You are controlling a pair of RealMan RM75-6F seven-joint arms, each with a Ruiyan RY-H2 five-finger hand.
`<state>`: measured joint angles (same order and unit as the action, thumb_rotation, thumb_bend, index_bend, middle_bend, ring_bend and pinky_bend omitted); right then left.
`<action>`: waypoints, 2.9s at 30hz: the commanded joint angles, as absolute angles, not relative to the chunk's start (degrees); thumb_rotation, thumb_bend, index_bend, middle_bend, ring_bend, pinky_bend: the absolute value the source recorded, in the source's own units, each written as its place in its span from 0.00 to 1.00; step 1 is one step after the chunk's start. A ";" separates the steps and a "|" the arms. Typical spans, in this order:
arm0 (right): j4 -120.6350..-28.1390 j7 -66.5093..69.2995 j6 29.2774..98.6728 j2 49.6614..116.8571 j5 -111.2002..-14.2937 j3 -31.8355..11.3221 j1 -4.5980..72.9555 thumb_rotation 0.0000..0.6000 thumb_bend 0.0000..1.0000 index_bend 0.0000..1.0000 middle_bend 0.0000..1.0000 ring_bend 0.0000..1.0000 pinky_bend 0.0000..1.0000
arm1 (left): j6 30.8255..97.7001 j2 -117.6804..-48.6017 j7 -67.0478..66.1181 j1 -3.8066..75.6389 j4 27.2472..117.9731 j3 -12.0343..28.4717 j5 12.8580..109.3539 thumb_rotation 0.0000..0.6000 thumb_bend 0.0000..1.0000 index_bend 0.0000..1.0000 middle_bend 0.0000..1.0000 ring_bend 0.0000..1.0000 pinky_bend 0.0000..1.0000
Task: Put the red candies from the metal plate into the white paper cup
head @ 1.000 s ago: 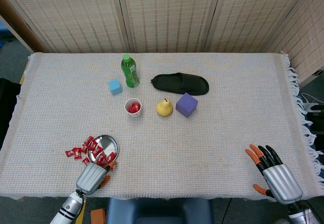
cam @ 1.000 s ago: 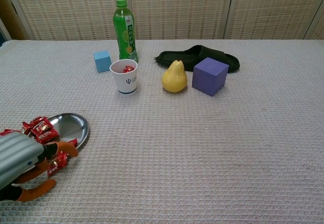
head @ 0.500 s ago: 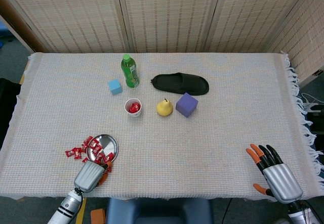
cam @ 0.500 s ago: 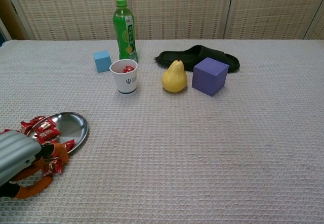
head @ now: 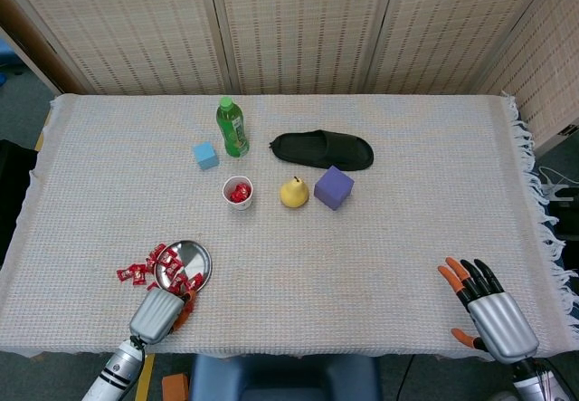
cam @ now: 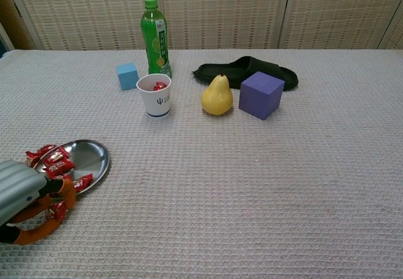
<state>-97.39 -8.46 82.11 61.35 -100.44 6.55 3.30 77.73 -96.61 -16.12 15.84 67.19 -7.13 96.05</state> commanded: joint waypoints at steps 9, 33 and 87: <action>-97.52 -9.14 81.42 61.60 -100.02 6.46 3.48 1.00 0.05 0.00 0.00 0.00 0.00 | 79.03 -95.22 -15.35 15.06 67.60 -7.03 96.57 1.00 0.38 0.55 0.96 0.96 1.00; -97.90 -9.98 79.49 62.27 -95.90 4.75 4.22 1.00 0.05 0.00 0.00 0.00 0.00 | 73.56 -87.88 -21.58 27.53 81.65 8.56 93.60 1.00 0.39 0.59 0.96 0.97 1.00; -97.89 -8.87 77.30 61.95 -88.20 1.88 5.78 1.00 0.05 0.00 0.00 0.00 0.00 | 62.83 -92.75 -9.74 44.08 70.19 9.37 81.06 1.00 0.39 0.16 0.95 0.97 1.00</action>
<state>-97.89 -9.08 77.20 62.07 -87.93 1.69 5.82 57.83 -99.33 -8.88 50.18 57.83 12.76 80.59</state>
